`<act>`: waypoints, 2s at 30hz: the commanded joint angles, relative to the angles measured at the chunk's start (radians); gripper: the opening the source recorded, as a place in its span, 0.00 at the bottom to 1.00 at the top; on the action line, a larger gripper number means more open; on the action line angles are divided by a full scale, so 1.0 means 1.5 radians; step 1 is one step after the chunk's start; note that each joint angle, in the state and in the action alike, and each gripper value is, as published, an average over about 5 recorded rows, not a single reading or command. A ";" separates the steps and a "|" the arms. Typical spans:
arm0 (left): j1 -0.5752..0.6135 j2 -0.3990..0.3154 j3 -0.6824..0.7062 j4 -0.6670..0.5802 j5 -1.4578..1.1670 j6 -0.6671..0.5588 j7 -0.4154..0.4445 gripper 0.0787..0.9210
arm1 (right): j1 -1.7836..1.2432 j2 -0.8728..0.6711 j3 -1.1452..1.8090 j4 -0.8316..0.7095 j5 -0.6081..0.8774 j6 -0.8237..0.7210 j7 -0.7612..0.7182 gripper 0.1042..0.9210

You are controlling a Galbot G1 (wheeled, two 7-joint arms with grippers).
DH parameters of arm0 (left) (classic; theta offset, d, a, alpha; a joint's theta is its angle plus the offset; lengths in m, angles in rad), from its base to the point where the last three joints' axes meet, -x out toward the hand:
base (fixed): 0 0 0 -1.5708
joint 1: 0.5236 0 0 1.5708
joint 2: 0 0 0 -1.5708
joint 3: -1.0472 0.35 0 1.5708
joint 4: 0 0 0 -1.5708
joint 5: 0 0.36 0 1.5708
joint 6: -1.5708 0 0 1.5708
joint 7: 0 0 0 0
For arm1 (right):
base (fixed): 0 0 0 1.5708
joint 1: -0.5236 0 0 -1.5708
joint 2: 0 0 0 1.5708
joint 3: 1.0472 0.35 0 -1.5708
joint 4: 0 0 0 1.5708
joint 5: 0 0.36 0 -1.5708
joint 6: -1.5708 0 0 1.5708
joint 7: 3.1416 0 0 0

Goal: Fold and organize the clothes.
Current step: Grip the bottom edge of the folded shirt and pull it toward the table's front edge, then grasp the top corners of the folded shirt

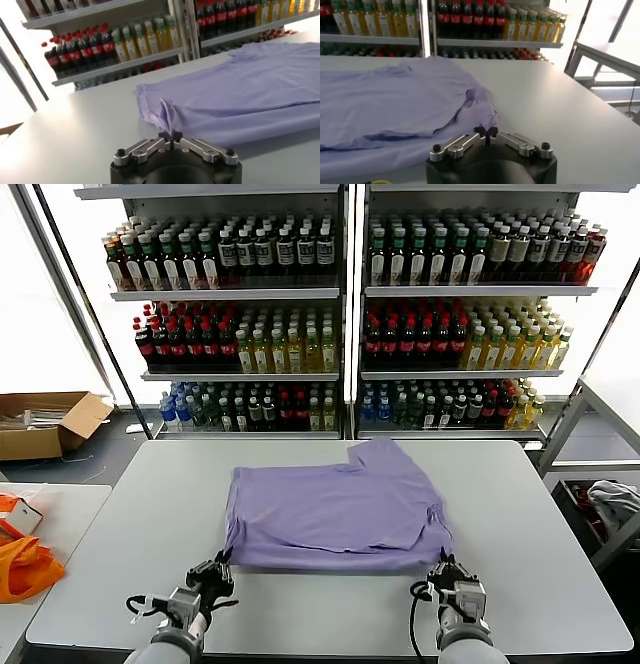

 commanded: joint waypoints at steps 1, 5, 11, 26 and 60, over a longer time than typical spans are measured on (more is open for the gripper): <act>0.132 -0.010 -0.016 -0.067 0.032 -0.019 -0.001 0.01 | -0.105 -0.004 -0.004 0.059 -0.015 0.001 0.009 0.02; 0.144 -0.017 -0.019 -0.076 0.034 -0.028 0.000 0.01 | -0.125 0.004 -0.021 0.075 -0.029 0.003 0.016 0.02; 0.148 -0.019 -0.031 -0.078 0.019 -0.043 0.000 0.01 | -0.131 0.017 -0.023 0.076 -0.045 0.003 0.023 0.02; 0.106 -0.060 -0.025 -0.040 0.029 -0.083 0.016 0.04 | -0.141 0.013 -0.010 0.069 -0.055 0.033 0.003 0.16; -0.353 0.060 0.082 0.196 -0.145 -0.049 0.048 0.88 | 0.489 -0.249 -0.210 -0.216 0.163 0.050 -0.145 0.88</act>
